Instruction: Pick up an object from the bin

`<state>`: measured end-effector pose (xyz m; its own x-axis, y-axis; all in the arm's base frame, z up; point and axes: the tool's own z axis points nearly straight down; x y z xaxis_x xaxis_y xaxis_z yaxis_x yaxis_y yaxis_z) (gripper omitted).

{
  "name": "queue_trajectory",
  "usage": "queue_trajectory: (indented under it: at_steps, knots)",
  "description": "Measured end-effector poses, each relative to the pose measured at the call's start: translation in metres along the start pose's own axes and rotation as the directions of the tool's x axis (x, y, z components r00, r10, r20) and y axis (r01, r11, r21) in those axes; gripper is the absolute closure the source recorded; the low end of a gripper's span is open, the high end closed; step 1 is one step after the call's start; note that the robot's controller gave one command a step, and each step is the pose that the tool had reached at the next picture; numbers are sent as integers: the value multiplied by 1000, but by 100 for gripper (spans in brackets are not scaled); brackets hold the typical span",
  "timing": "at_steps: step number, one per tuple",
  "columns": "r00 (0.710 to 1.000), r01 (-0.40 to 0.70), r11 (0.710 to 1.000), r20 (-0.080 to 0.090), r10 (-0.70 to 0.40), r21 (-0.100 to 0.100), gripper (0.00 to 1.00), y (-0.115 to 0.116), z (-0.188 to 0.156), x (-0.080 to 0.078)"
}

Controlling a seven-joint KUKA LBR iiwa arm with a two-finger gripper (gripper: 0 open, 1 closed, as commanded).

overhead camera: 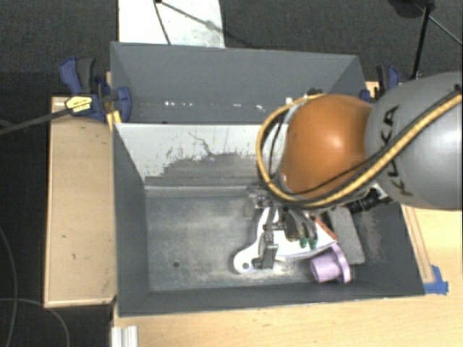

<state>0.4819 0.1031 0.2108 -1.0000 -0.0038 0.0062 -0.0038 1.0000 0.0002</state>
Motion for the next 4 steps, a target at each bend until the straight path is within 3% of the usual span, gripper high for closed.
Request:
queue_trajectory:
  at_steps: [1, 2, 3, 4]
  knots:
    - [1000, -3, 1000, 8, 3, -1, 0, -1, -4, -2]
    - [995, 97, 995, 10, -97, -1, 0, -15, 5, -5]
    - [989, 150, 989, 8, -150, 1, 0, -43, 26, -21]
    - [991, 136, 991, 12, -136, 1, 0, -45, 62, -12]
